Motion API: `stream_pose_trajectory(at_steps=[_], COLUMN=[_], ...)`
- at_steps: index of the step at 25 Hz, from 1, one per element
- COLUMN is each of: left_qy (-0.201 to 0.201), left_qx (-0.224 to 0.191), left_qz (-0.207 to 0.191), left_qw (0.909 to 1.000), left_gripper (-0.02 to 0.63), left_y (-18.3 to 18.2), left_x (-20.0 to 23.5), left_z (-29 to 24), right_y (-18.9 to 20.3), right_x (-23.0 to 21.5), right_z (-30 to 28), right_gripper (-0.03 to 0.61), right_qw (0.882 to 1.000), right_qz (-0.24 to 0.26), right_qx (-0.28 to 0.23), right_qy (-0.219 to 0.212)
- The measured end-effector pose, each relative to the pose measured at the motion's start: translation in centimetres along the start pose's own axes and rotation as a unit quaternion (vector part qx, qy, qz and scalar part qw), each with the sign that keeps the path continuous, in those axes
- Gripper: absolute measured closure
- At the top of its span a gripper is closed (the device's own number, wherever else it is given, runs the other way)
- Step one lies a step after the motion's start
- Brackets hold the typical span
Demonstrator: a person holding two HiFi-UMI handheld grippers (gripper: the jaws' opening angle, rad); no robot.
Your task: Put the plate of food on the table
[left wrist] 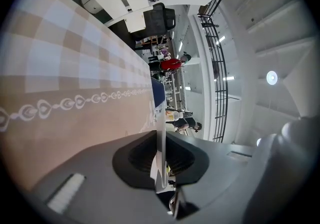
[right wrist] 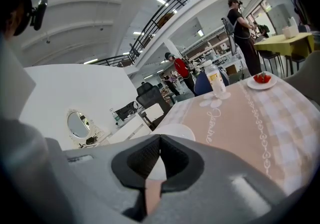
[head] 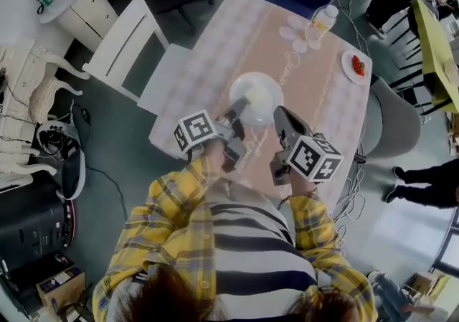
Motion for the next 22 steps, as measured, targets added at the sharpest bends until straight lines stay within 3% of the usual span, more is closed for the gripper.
stream_pose_trajectory(at_steps=[8,22], left_qy=[0.000,-0.020], left_qx=[-0.016,-0.035], left_qz=[0.005,0.003], left_qw=[0.9999,0.9992], left_gripper=[0.595,0.597], left_y=[-1.4,-3.1], left_x=[0.3,2.4], left_z=[-5.3,-12.5], right_y=[-2.6,-3.2], right_x=[-3.0,-7.8], right_z=[-4.4,-10.1], right_gripper=[0.580,0.581], right_qw=[1.000,1.000], right_qz=[0.003,-0.009], right_qx=[-0.004,0.021], right_qy=[0.002,0.006])
Point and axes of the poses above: the fingertips, and each gripper's own axes: z backward along the fingers, x to its left, y out of its underside, the point moved 7 cm from there along z, backward along the fingers, and after that the axes turned 11 degrees about -x, right-handed, at the moved point
